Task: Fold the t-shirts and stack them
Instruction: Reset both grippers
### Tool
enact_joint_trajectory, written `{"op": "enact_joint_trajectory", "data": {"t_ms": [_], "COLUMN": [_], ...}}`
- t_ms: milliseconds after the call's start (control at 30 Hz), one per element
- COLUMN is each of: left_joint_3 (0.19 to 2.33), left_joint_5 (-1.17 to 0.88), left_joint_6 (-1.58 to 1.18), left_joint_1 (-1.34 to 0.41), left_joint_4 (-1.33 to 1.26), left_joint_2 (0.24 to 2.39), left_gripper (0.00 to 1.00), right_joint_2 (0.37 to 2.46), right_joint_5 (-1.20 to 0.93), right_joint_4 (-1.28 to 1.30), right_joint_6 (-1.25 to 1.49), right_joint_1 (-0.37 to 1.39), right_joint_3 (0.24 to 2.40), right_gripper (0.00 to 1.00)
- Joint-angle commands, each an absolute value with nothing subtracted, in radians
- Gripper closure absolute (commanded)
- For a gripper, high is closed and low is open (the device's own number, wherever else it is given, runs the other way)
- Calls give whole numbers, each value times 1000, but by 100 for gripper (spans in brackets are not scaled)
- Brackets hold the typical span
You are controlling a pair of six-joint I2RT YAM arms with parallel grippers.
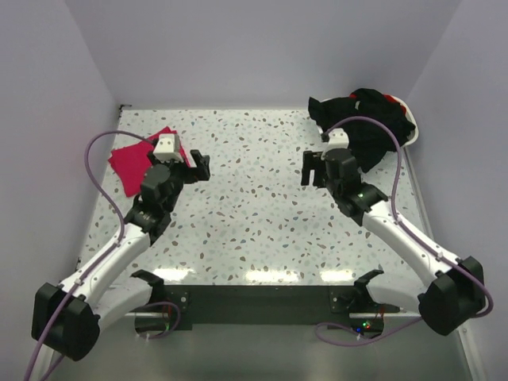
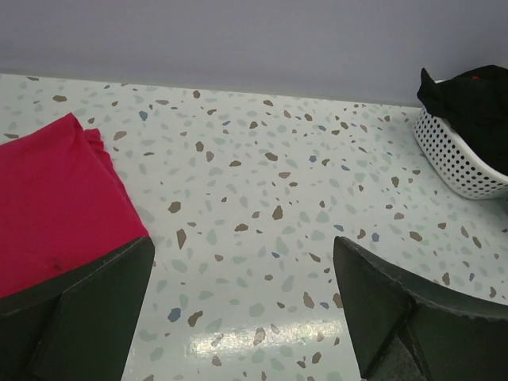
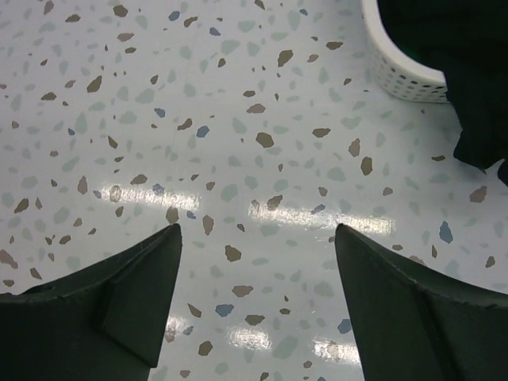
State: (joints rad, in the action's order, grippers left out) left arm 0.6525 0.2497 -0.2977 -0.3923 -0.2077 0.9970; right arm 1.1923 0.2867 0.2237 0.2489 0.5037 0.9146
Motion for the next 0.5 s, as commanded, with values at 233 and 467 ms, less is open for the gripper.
{"op": "enact_joint_trajectory", "data": {"t_ms": [233, 467], "left_joint_3": [598, 606], "left_joint_5": [209, 202], "left_joint_6": [-353, -373], "left_joint_1": [-394, -394], "left_joint_4": [-351, -336], "left_joint_2": [899, 899], "left_gripper": [0, 0], "right_joint_2": [1086, 1083], "right_joint_5": [457, 489], "right_joint_4": [152, 163], "right_joint_6": [252, 253], "right_joint_1": [506, 508], "right_joint_3": [862, 864], "right_gripper": [17, 17]}}
